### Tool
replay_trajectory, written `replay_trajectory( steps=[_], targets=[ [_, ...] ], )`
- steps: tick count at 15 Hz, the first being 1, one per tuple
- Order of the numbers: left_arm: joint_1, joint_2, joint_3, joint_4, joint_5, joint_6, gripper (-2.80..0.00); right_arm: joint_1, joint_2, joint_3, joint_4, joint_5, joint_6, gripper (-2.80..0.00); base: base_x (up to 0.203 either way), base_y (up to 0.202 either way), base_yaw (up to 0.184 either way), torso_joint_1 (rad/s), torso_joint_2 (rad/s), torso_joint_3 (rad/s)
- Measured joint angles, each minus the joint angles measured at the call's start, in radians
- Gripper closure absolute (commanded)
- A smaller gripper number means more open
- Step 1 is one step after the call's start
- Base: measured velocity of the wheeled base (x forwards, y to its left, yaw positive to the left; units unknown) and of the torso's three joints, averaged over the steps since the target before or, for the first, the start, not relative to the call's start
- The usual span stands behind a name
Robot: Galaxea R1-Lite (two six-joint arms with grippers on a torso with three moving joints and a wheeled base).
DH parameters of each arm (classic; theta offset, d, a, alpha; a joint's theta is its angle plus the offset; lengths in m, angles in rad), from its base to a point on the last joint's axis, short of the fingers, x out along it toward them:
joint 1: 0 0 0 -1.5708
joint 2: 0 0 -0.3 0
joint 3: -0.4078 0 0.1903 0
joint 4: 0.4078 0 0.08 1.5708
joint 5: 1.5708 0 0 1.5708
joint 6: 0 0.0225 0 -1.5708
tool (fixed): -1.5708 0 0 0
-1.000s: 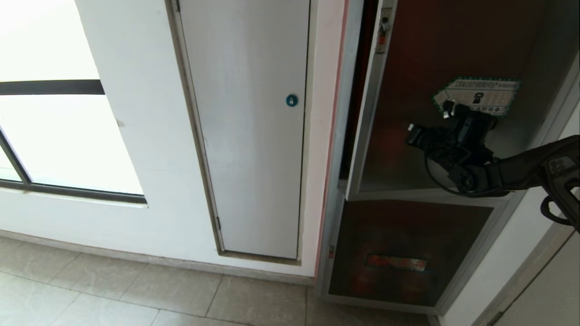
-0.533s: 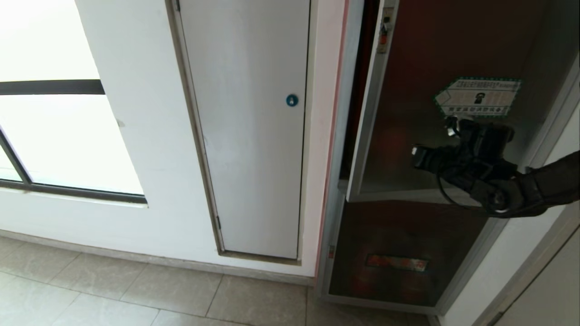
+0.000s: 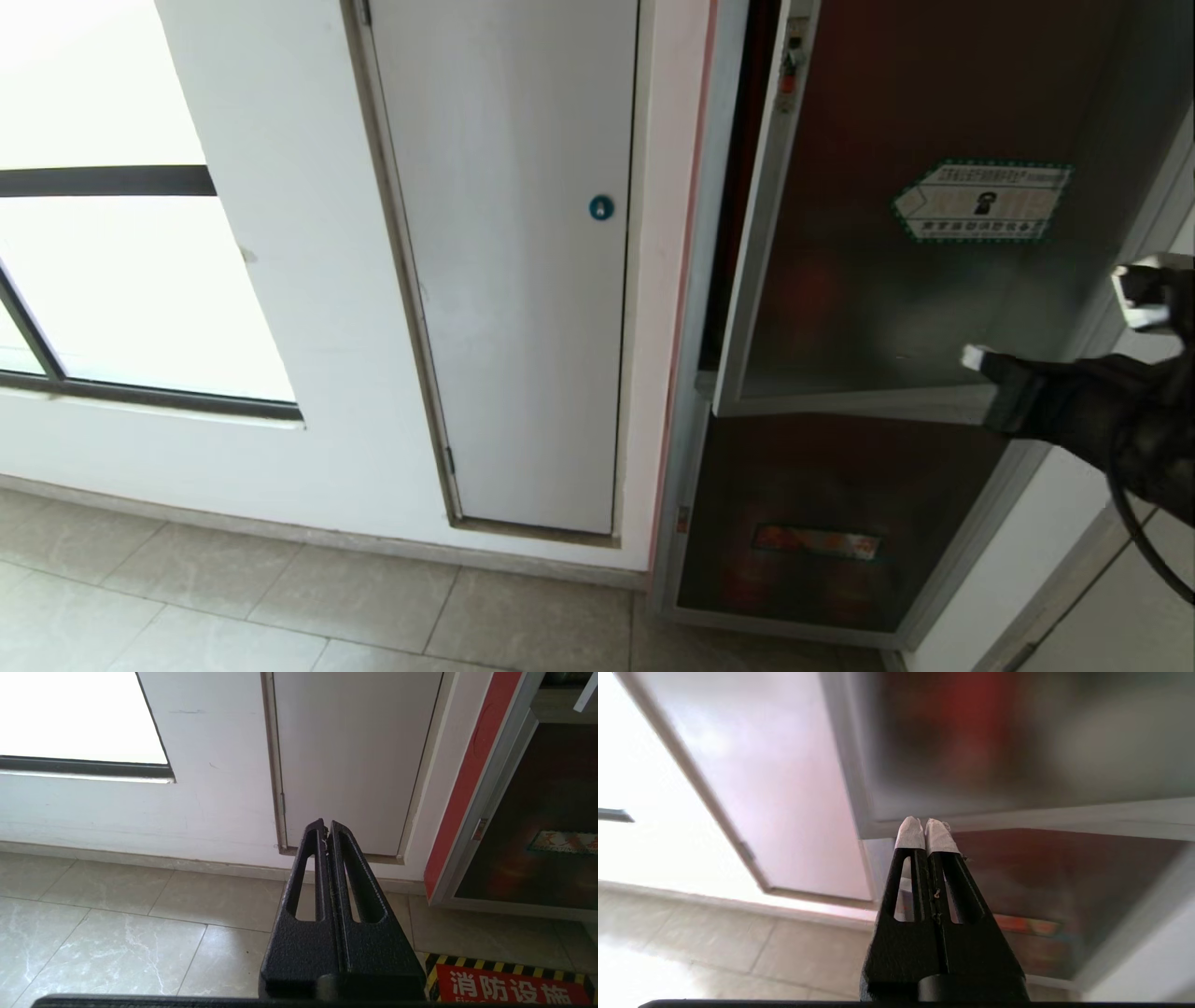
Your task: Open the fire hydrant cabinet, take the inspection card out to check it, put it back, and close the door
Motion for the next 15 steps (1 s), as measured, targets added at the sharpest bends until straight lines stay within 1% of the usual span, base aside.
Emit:
replay_trajectory(
  steps=[3, 6, 8, 9, 10, 13, 15],
  targets=[
    [0.000, 0.000, 0.000, 0.000, 0.000, 0.000, 0.00, 0.008, -0.274, 0.100, 0.122, -0.160, -0.020, 0.00, 0.000, 0.000, 0.000, 0.000, 0.00, 0.000],
    [0.000, 0.000, 0.000, 0.000, 0.000, -0.001, 0.00, 0.008, -0.536, 0.139, 0.326, -0.317, -0.036, 0.00, 0.000, 0.000, 0.000, 0.000, 0.00, 0.000],
    [0.000, 0.000, 0.000, 0.000, 0.000, 0.000, 0.00, 0.008, -0.683, 0.153, 0.443, -0.449, -0.048, 0.00, 0.000, 0.000, 0.000, 0.000, 0.00, 0.000],
    [0.000, 0.000, 0.000, 0.000, 0.000, 0.000, 0.00, 0.007, -0.748, 0.161, 0.482, -0.519, -0.064, 0.00, 0.000, 0.000, 0.000, 0.000, 0.00, 0.000],
    [0.000, 0.000, 0.000, 0.000, 0.000, 0.000, 0.00, 0.007, -0.806, 0.174, 0.501, -0.572, -0.083, 0.00, 0.000, 0.000, 0.000, 0.000, 0.00, 0.000],
    [0.000, 0.000, 0.000, 0.000, 0.000, 0.000, 0.00, -0.008, -0.948, 0.236, 0.516, -0.655, -0.128, 0.00, 0.000, 0.000, 0.000, 0.000, 0.00, 0.000],
    [0.000, 0.000, 0.000, 0.000, 0.000, 0.000, 0.00, -0.032, -1.011, 0.285, 0.518, -0.662, -0.145, 0.00, 0.000, 0.000, 0.000, 0.000, 0.00, 0.000]
  ],
)
